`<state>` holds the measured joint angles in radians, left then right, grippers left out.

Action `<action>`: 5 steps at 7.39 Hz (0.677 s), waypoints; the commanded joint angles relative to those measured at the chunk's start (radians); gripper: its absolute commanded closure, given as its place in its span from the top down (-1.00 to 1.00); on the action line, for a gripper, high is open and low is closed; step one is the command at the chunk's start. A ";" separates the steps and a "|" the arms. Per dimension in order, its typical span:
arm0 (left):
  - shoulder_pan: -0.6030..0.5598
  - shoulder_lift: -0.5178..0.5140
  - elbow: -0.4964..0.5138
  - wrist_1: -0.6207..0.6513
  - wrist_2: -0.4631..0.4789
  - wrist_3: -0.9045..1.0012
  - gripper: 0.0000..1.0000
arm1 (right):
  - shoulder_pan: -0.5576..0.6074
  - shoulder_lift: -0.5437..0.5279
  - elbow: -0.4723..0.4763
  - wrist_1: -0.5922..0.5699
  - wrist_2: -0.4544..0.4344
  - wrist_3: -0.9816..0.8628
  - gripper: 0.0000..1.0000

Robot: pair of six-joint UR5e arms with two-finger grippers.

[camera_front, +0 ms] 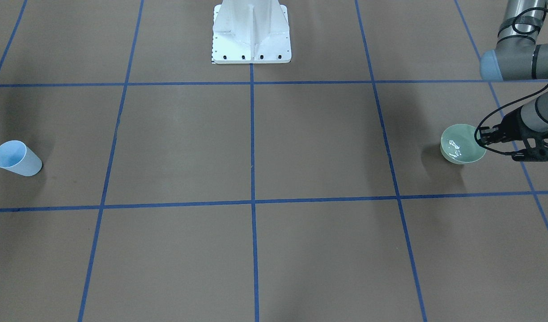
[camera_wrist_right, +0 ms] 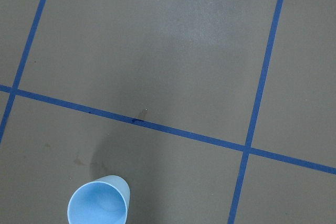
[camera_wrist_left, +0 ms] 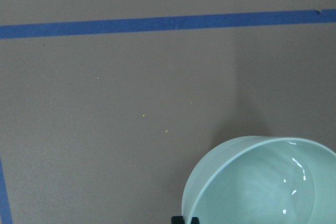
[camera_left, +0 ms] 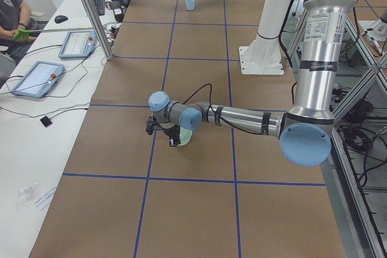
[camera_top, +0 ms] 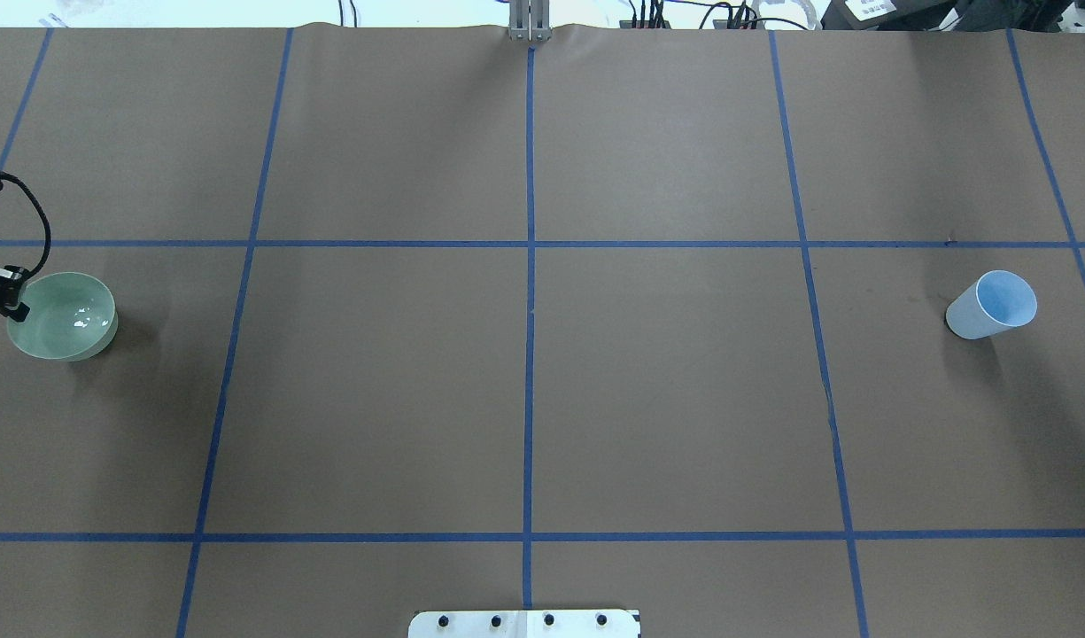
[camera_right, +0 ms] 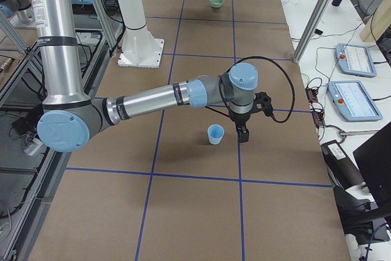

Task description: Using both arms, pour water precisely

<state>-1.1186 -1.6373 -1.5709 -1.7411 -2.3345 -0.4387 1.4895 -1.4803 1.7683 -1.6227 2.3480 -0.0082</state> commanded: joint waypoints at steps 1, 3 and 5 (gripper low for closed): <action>-0.016 -0.001 -0.001 0.000 0.001 -0.002 0.99 | 0.000 0.000 0.000 0.001 -0.002 0.002 0.98; -0.065 -0.007 -0.062 0.011 -0.003 -0.002 1.00 | 0.000 0.003 0.008 0.003 -0.007 0.061 0.98; -0.147 -0.004 -0.138 0.014 -0.022 0.000 1.00 | 0.000 -0.001 0.011 0.007 -0.007 0.099 0.99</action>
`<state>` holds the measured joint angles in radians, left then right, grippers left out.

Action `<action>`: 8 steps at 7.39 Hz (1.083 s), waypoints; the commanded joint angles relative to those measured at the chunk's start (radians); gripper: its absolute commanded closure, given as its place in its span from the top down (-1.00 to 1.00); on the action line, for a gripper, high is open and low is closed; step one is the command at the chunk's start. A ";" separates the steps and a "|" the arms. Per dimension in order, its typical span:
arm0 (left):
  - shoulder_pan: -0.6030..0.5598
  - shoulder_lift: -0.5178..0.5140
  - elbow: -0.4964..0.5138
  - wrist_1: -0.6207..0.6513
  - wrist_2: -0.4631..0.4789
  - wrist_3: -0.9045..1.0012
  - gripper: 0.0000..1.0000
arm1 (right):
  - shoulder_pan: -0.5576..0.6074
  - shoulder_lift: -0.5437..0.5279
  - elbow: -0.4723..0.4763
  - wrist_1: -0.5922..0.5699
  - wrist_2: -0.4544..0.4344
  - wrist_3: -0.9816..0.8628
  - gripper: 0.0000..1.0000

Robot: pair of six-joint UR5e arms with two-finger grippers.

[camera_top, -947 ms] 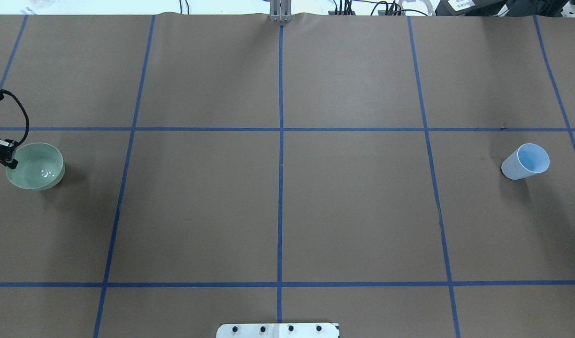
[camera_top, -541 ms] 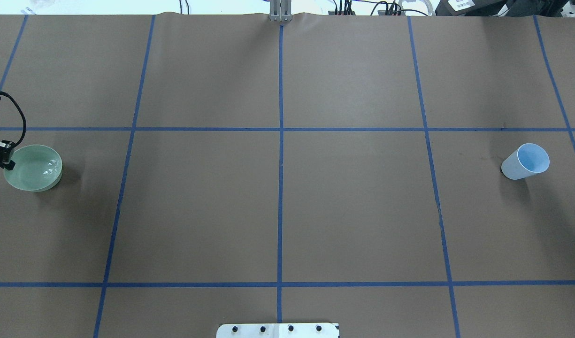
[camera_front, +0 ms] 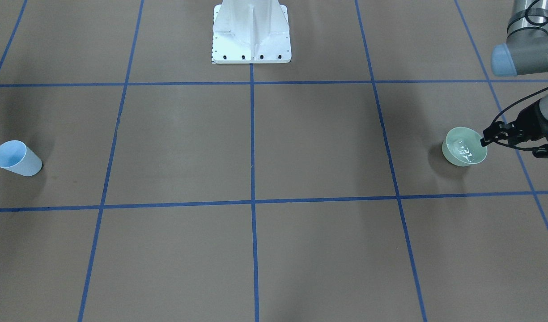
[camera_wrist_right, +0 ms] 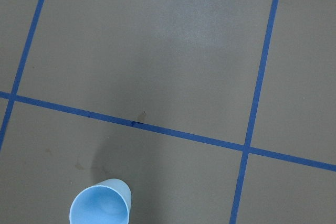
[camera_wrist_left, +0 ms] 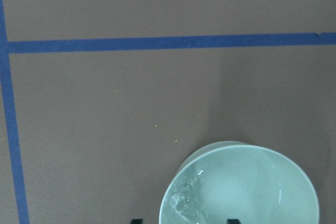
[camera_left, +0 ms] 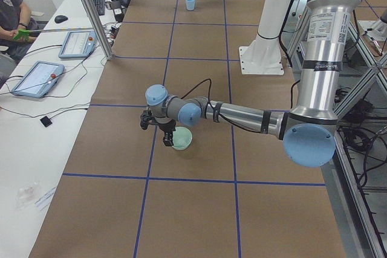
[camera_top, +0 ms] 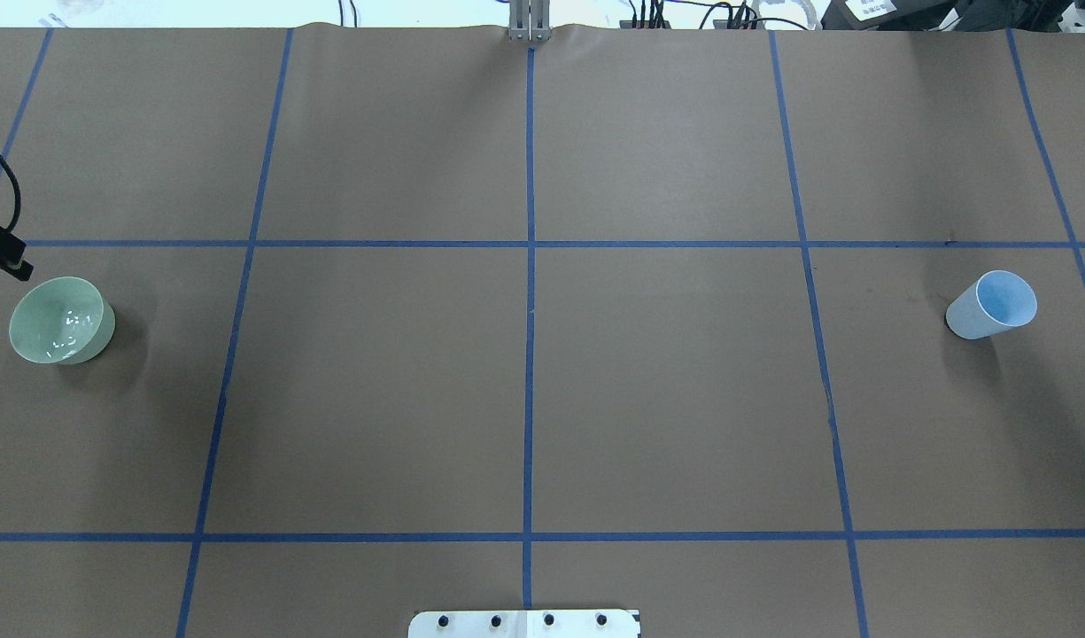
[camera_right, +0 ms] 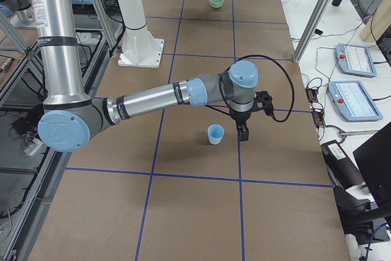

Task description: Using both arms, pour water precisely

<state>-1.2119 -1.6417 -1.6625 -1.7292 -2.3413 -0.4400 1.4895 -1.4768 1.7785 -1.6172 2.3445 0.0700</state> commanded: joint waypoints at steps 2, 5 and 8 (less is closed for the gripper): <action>-0.142 0.002 -0.063 0.044 -0.026 0.129 1.00 | 0.000 -0.016 -0.010 -0.003 -0.013 0.017 0.99; -0.308 -0.004 -0.010 0.200 -0.032 0.365 1.00 | 0.000 -0.043 -0.016 0.002 -0.017 0.011 0.99; -0.340 0.011 0.000 0.194 -0.111 0.371 1.00 | 0.000 -0.068 -0.027 0.008 -0.020 0.020 0.99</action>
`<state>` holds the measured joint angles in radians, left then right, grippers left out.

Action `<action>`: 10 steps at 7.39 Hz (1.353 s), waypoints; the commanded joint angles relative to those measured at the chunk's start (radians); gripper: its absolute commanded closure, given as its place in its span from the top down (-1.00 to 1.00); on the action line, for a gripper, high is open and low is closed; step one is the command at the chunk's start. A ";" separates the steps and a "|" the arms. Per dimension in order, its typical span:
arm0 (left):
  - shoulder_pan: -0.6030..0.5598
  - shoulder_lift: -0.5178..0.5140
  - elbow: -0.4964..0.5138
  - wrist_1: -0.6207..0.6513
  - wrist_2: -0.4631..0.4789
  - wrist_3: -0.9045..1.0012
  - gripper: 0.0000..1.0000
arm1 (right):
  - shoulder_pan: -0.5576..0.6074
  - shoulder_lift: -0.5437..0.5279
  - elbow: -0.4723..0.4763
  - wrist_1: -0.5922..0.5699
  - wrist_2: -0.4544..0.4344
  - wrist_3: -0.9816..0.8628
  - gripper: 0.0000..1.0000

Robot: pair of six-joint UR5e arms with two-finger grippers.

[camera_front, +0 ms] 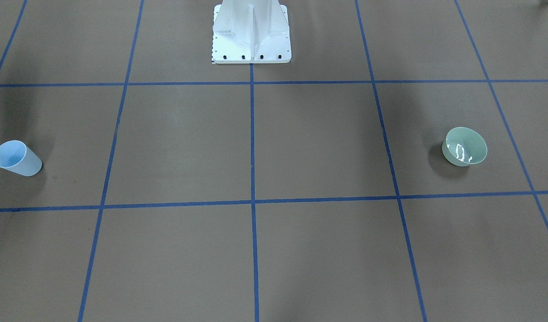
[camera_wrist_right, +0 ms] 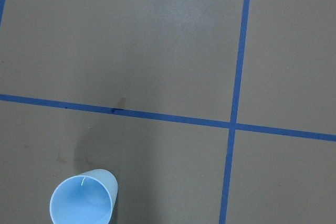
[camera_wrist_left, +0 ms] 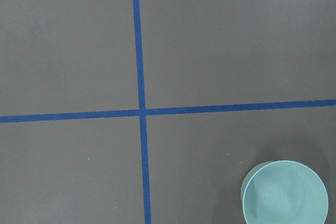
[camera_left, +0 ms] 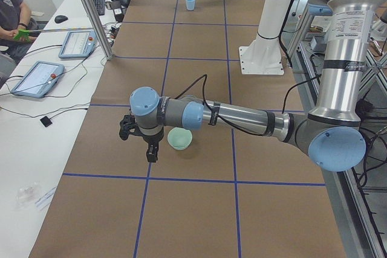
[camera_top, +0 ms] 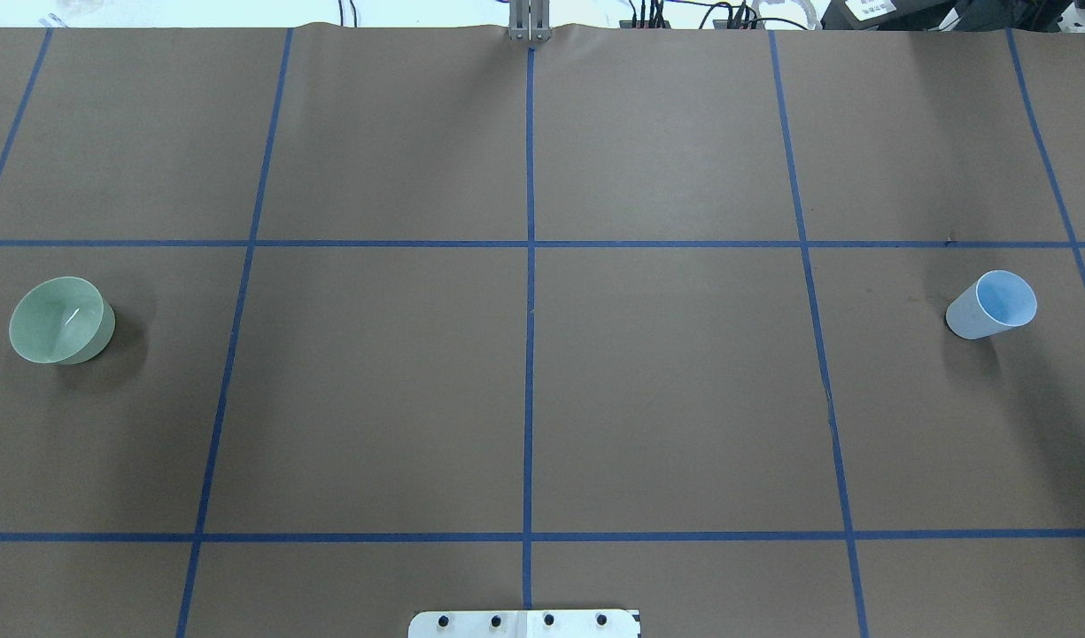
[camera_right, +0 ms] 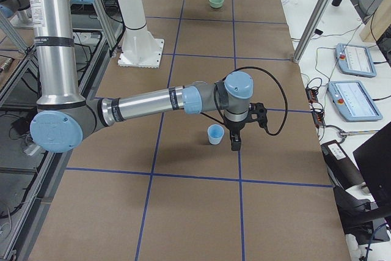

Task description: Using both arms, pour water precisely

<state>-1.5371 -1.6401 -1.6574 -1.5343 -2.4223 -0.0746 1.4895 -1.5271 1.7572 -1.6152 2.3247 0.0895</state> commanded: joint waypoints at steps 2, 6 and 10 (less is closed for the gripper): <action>-0.032 0.031 -0.042 0.000 0.001 0.004 1.00 | 0.000 -0.016 -0.022 -0.002 0.001 0.006 0.99; -0.032 0.028 -0.047 -0.001 0.006 0.007 1.00 | 0.002 -0.019 -0.024 0.005 0.001 0.006 0.99; -0.032 0.032 -0.053 0.000 0.005 0.006 1.00 | 0.002 -0.015 -0.027 0.006 0.007 0.007 0.99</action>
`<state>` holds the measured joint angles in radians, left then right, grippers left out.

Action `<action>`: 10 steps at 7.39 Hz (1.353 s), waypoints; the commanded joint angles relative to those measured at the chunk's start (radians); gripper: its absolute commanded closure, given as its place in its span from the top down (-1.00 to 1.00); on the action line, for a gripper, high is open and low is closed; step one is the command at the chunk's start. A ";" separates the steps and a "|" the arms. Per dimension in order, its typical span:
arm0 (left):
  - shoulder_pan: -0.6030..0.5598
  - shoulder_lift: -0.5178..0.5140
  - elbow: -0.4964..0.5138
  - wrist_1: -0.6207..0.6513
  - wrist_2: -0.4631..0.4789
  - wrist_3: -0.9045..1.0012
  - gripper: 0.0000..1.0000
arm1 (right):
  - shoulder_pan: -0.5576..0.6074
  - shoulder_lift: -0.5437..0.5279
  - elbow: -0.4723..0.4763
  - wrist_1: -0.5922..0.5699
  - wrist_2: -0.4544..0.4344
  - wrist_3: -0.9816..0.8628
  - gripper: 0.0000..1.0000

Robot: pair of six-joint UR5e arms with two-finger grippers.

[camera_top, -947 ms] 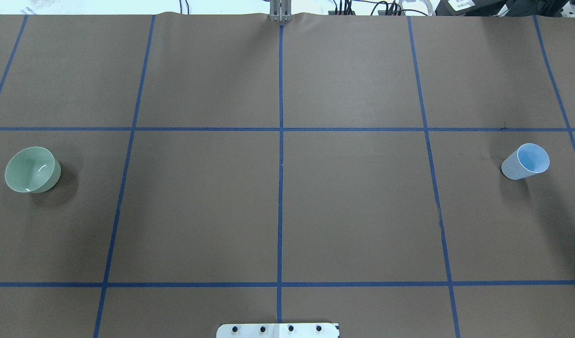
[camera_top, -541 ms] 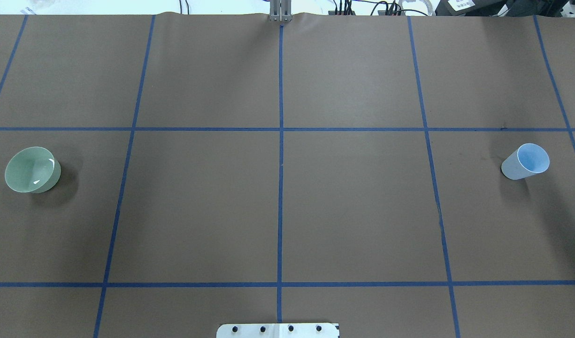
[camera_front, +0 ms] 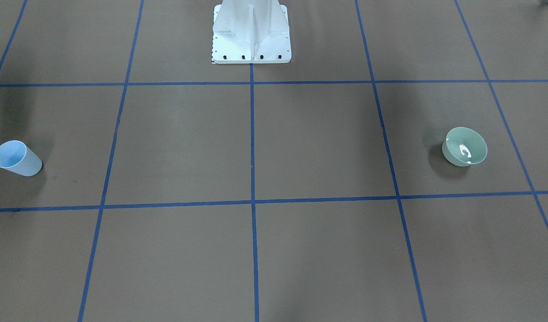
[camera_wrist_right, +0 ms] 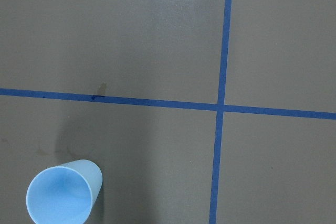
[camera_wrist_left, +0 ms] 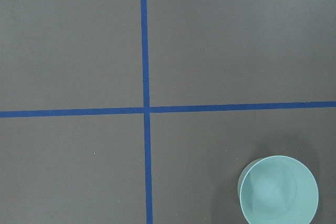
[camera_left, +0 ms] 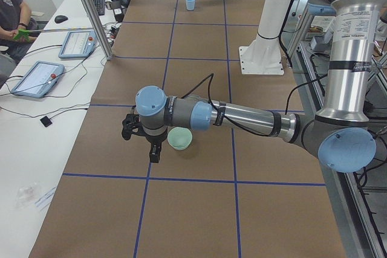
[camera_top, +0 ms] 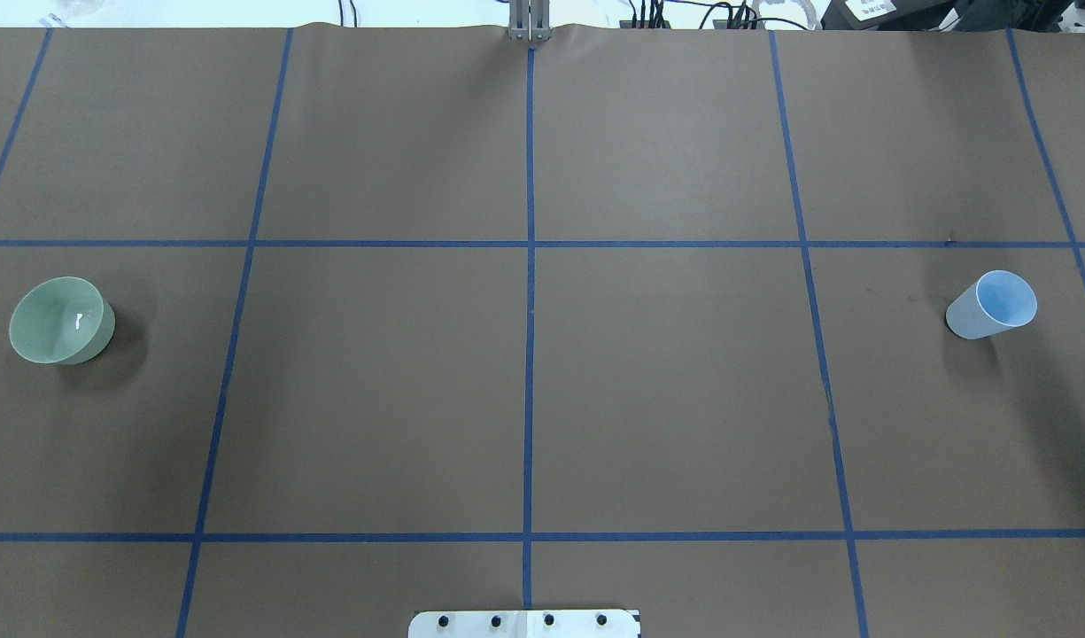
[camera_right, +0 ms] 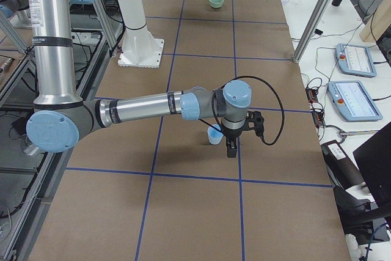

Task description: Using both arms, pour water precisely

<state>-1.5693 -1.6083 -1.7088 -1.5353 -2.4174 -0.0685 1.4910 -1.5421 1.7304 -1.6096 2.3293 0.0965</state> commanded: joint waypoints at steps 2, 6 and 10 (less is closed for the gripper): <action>-0.002 -0.002 0.009 0.001 0.003 -0.001 1.00 | 0.000 -0.012 -0.003 -0.001 0.001 0.000 0.99; -0.005 -0.001 0.027 0.033 0.112 0.009 1.00 | 0.005 -0.010 -0.002 -0.001 0.001 0.002 0.99; -0.006 -0.012 0.012 0.101 0.068 -0.001 1.00 | 0.008 -0.013 0.001 -0.001 -0.004 -0.001 0.99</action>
<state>-1.5759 -1.6176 -1.6845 -1.4391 -2.3207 -0.0665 1.4985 -1.5538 1.7302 -1.6105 2.3260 0.0958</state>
